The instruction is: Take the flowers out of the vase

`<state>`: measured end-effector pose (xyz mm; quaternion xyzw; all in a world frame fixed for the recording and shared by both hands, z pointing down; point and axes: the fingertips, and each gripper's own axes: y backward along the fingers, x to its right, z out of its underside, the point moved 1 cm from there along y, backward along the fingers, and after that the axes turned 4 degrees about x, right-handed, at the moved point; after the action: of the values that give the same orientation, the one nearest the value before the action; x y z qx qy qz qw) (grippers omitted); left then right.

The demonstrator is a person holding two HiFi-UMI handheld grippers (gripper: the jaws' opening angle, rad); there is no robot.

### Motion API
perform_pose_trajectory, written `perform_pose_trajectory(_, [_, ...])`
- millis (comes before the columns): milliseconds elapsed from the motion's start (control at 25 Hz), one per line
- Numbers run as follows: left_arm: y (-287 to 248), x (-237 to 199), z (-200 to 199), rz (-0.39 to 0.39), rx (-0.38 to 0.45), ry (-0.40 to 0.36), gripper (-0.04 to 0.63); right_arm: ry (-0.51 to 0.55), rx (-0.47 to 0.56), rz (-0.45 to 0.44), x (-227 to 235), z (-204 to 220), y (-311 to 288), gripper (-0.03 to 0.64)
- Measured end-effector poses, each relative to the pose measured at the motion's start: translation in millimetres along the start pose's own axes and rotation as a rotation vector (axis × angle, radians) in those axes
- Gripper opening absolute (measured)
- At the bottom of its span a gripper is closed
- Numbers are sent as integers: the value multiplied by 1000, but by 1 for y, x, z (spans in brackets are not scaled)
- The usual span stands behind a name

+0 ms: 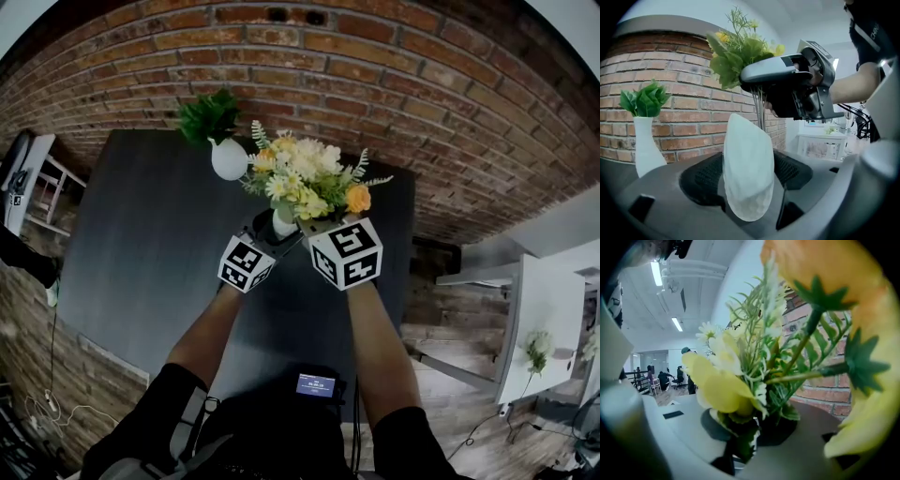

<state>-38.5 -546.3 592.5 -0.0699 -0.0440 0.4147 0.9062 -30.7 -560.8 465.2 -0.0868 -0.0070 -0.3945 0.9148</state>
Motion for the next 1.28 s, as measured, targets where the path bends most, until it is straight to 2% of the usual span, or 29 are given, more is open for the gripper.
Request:
perform_pose_trajectory(600, [13,3,2,38,-19,75,333,61,60,33,-4,-47,10,72])
perform_pose_trajectory(840, [31,1,-10,10,14,106,333,50,103,58,-4,-71,22,72])
perform_pose_trajectory(1280, [79,6,-52,-45,70,63,333,74,211,98,-15,-133,64,72])
